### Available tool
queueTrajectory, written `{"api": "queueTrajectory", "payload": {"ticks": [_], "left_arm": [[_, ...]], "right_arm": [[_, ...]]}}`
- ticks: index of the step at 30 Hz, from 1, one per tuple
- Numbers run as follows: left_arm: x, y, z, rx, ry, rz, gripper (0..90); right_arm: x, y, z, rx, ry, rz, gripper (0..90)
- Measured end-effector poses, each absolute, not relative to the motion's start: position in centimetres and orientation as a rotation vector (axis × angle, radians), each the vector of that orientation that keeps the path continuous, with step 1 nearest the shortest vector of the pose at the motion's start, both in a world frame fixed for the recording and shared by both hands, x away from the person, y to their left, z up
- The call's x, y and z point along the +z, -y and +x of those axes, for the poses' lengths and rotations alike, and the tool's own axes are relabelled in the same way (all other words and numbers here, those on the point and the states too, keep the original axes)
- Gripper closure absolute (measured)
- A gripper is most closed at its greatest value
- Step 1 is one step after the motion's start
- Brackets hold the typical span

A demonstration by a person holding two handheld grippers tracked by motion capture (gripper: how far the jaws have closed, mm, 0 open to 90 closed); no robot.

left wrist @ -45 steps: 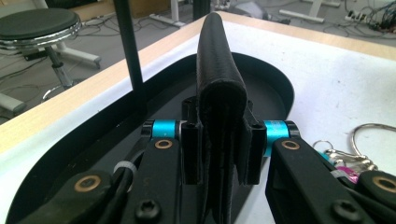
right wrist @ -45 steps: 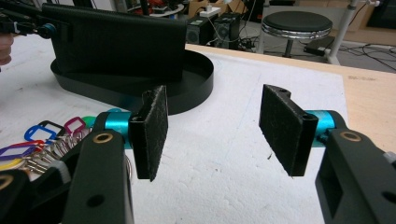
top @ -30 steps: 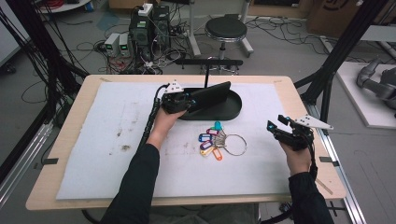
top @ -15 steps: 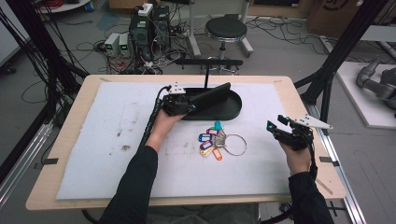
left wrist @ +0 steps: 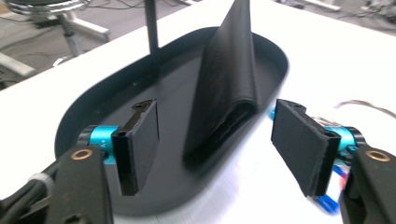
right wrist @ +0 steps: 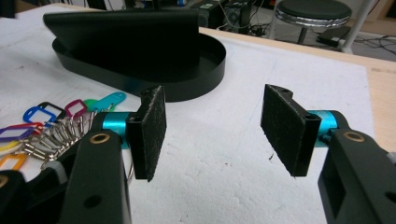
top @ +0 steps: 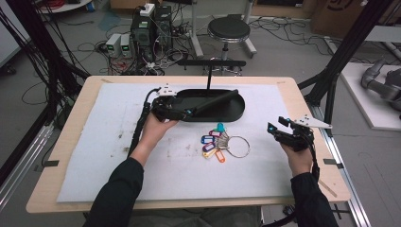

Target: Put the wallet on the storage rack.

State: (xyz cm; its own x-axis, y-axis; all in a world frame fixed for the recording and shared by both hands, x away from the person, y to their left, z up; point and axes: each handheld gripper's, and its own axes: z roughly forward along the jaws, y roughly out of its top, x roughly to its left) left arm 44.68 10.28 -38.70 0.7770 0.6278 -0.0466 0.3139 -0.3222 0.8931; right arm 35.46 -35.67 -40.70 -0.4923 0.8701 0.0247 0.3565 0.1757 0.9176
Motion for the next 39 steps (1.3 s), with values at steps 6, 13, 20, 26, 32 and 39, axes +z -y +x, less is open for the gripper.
{"api": "queueTrajectory", "payload": {"ticks": [6, 13, 20, 26, 32, 39], "left_arm": [[-38.4, -13.0, 41.7, 0.375, -0.685, 1.919, 30.9], [-38.3, -15.8, 39.1, 0.4, -0.693, 1.893, 30.5], [-38.3, -18.4, 36.2, 0.437, -0.681, 1.88, 29.1], [-39.1, -19.8, 35.0, 0.464, -0.689, 1.847, 27.6], [-40.3, -20.7, 34.9, 0.466, -0.719, 1.846, 26.9], [-41.0, -20.8, 34.9, 0.469, -0.729, 1.857, 26.9]], "right_arm": [[-40.6, 35.5, 35.4, 1.294, -1.936, 1.143, 41.3], [-40.6, 35.7, 35.4, 1.296, -1.926, 1.152, 41.3], [-40.2, 36.1, 35.1, 1.299, -1.918, 1.151, 41.1], [-40.2, 36.2, 35.1, 1.304, -1.921, 1.159, 40.6], [-40.3, 36.1, 35.3, 1.304, -1.921, 1.157, 40.5], [-40.3, 36.0, 35.5, 1.292, -1.924, 1.171, 39.9]]}}
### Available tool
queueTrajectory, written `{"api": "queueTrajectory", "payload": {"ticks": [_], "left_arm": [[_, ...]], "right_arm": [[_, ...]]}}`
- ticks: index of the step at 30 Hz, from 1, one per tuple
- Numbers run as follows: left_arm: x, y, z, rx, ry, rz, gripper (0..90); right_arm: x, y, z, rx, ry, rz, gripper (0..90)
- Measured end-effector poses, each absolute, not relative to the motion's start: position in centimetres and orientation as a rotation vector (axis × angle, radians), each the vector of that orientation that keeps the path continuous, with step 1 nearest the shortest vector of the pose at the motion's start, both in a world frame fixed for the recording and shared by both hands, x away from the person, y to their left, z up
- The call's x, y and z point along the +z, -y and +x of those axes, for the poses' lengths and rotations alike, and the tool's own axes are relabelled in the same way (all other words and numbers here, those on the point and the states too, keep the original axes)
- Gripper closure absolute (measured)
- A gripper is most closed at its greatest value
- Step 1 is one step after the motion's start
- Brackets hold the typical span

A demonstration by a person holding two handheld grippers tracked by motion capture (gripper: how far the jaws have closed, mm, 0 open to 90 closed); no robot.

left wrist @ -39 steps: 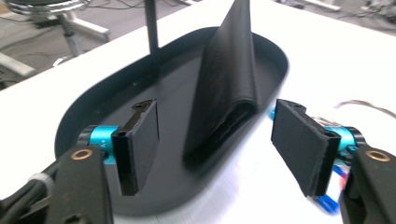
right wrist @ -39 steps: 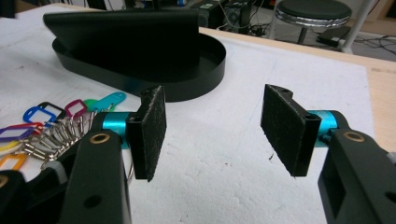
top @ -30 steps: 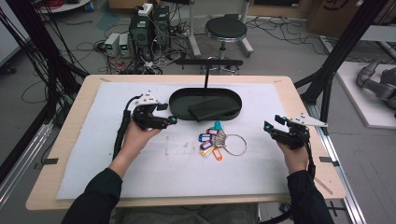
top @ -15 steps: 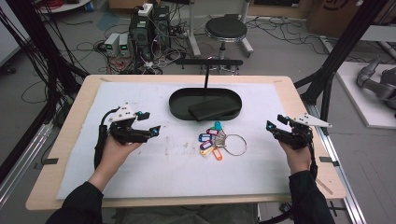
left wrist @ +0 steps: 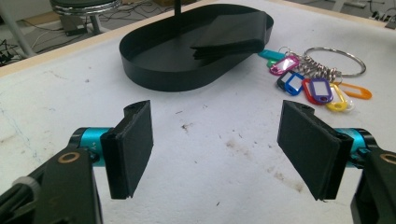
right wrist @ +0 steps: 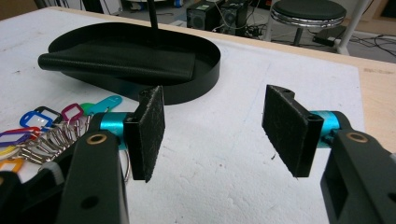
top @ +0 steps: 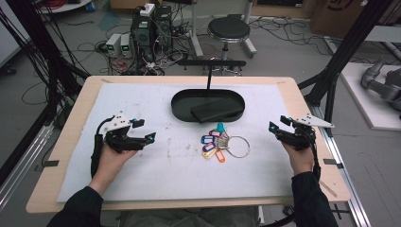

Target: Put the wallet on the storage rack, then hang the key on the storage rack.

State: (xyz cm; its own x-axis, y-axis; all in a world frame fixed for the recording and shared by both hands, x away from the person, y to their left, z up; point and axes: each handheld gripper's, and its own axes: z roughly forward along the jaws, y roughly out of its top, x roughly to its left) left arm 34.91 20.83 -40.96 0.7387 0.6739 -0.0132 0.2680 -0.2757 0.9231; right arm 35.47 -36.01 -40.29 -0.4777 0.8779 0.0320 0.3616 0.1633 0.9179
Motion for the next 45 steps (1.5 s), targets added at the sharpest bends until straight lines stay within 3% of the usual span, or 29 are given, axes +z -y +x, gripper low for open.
{"api": "queueTrajectory", "payload": {"ticks": [27, 45], "left_arm": [[-40.3, -18.9, 35.4, 0.476, -0.686, 1.861, 26.8], [-40.5, -19.4, 35.3, 0.492, -0.702, 1.866, 26.9]], "right_arm": [[-40.7, 35.1, 34.6, 1.293, -2.017, 1.15, 40.0], [-43.7, 30.1, 36.1, 1.143, -2.283, 1.193, 66.0]]}}
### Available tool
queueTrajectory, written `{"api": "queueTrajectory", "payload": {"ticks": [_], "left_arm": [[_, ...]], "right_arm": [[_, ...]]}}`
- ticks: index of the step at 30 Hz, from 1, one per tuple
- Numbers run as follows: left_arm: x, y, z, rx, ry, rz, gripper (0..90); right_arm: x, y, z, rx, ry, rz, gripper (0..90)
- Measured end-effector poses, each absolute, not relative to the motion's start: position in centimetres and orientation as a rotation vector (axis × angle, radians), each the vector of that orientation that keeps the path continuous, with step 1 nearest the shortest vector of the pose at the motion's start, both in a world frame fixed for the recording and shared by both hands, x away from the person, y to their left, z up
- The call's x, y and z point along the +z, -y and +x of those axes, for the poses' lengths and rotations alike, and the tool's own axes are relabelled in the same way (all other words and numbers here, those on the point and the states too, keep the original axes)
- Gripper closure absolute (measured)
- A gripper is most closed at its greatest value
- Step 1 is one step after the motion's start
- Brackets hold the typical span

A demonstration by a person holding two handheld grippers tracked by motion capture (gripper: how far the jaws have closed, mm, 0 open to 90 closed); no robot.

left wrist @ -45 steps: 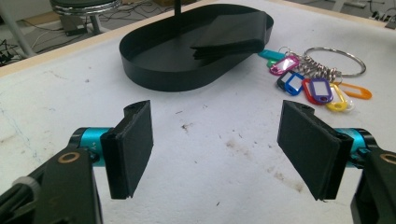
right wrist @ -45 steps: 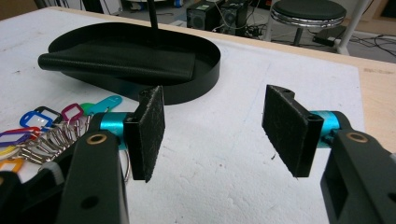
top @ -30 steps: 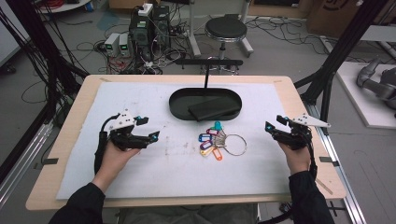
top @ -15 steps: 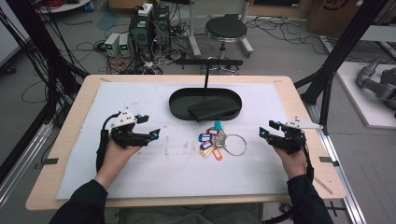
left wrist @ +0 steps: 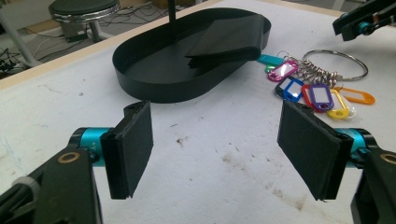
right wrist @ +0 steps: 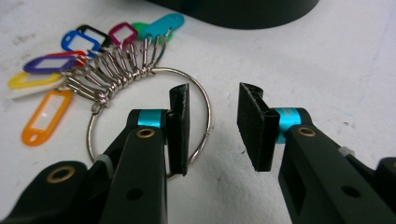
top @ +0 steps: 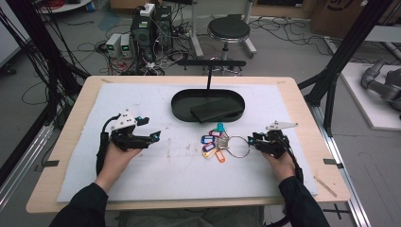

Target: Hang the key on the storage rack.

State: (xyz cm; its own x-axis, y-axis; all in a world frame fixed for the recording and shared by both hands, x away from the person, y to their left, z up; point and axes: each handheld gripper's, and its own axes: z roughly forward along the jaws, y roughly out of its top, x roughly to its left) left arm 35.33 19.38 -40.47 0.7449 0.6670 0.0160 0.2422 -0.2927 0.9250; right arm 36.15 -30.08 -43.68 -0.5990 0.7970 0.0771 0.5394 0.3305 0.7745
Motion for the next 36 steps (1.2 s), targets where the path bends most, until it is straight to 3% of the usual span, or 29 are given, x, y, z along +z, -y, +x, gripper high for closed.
{"api": "queueTrajectory", "payload": {"ticks": [11, 14, 16, 36], "left_arm": [[-40.5, -19.7, 34.8, 0.5, -0.711, 1.862, 26.8], [-40.5, -19.7, 34.7, 0.506, -0.711, 1.863, 27.0], [-40.5, -19.7, 34.7, 0.507, -0.715, 1.862, 27.1], [-40.5, -19.6, 34.8, 0.507, -0.711, 1.868, 27.4]], "right_arm": [[-44.8, 28.4, 37.1, 1.009, -2.372, 1.183, 74.3], [-44.8, 28.4, 37.1, 1.005, -2.372, 1.183, 85.5], [-44.8, 28.2, 37.0, 0.986, -2.376, 1.162, 86.8], [-43.2, 29.6, 36.5, 1.23, -2.281, 1.201, 87.5]]}}
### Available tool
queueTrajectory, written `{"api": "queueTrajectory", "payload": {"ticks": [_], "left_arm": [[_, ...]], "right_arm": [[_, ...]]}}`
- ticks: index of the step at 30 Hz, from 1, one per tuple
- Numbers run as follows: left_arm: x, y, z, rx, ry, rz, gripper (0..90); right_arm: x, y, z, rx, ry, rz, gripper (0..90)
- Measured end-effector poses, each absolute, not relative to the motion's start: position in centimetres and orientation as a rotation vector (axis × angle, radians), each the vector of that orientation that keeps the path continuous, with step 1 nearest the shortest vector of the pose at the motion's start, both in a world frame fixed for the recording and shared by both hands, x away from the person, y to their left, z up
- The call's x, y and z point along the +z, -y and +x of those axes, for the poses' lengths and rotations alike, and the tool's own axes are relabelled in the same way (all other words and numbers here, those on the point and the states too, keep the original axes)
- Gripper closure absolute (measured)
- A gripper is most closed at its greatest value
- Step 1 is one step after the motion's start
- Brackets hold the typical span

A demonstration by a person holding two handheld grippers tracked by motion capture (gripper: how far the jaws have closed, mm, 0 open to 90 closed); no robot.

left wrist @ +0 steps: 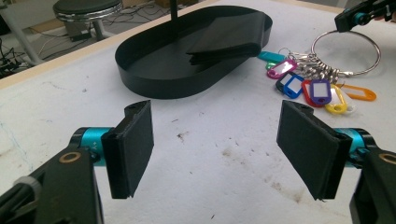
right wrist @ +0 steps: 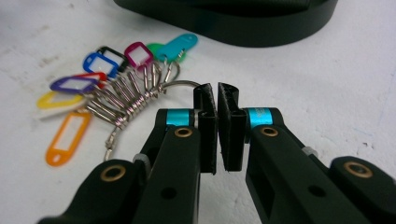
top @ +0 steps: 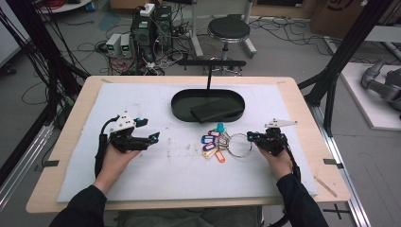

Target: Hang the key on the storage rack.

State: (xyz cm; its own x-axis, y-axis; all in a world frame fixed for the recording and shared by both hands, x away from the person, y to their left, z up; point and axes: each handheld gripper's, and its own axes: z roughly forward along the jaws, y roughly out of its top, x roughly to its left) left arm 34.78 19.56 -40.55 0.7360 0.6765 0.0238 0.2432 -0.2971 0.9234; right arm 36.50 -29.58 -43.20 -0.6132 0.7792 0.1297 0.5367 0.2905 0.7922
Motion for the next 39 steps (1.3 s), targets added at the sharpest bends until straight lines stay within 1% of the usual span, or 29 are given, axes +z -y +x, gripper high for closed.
{"api": "queueTrajectory", "payload": {"ticks": [10, 14, 17, 23, 39], "left_arm": [[-40.5, -19.5, 34.8, 0.51, -0.709, 1.866, 27.4], [-40.6, -19.4, 34.8, 0.509, -0.711, 1.866, 27.4], [-40.5, -19.4, 34.7, 0.51, -0.709, 1.866, 27.4], [-40.5, -19.4, 34.7, 0.511, -0.707, 1.868, 27.4], [-40.4, -19.7, 34.5, 0.515, -0.702, 1.863, 27.4]], "right_arm": [[-42.1, 29.0, 35.8, 1.437, -2.225, 1.19, 86.5], [-42.0, 28.5, 35.5, 1.446, -2.228, 1.201, 83.3], [-42.1, 28.0, 35.4, 1.427, -2.25, 1.213, 83.0], [-42.1, 27.4, 35.0, 1.406, -2.267, 1.218, 85.7], [-41.0, 27.3, 34.8, 1.446, -2.271, 1.094, 87.5]]}}
